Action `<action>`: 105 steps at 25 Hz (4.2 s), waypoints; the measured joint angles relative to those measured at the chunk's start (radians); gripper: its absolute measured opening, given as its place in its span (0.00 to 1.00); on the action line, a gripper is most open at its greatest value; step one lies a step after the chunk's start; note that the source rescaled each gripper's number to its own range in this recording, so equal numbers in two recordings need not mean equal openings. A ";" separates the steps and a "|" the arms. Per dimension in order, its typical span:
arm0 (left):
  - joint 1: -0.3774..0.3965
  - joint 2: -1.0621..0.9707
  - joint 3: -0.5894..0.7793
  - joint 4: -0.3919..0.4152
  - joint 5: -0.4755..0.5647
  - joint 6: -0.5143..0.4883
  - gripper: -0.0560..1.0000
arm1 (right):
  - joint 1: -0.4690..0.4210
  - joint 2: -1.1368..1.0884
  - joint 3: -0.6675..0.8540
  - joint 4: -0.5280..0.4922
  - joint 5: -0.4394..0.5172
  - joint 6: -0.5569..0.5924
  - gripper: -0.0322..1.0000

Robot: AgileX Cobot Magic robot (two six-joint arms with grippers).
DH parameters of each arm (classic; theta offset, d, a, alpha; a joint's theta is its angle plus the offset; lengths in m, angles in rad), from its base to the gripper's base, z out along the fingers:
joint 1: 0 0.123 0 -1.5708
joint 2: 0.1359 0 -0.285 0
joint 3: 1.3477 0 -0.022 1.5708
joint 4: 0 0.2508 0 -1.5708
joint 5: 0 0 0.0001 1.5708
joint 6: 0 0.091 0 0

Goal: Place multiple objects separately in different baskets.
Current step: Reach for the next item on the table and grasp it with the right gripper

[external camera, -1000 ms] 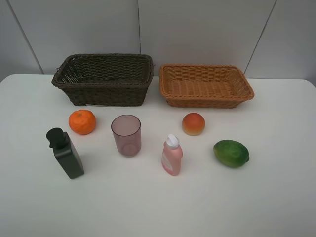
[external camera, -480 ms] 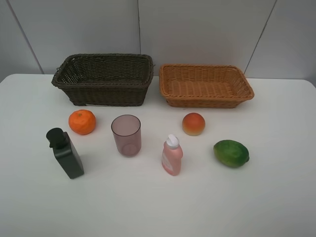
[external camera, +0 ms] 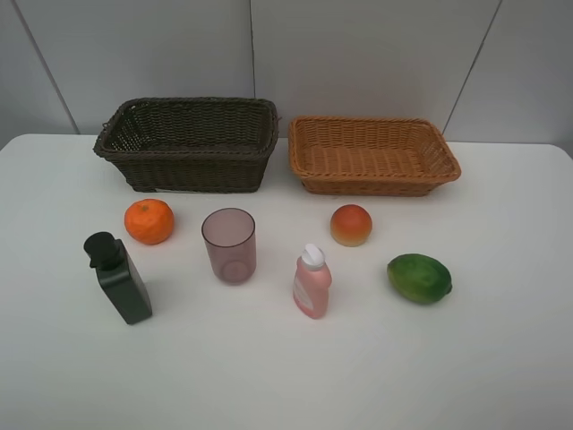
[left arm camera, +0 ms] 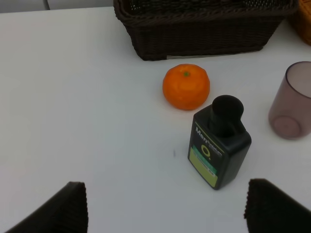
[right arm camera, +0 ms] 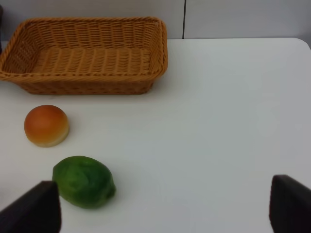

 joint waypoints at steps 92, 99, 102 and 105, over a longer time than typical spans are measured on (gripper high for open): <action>0.000 0.000 0.000 0.000 -0.001 0.000 0.86 | 0.569 1.865 -0.898 -0.082 0.020 0.284 0.95; 0.000 0.000 0.000 0.000 -0.001 0.000 0.86 | 0.569 1.947 -0.899 -0.112 -0.038 0.285 0.95; 0.000 0.000 0.000 0.000 -0.001 0.000 0.86 | 0.569 1.969 -0.899 -0.113 -0.064 0.285 0.95; 0.000 0.000 0.000 0.000 -0.001 0.000 0.86 | 0.569 1.995 -0.900 -0.113 -0.083 0.285 0.95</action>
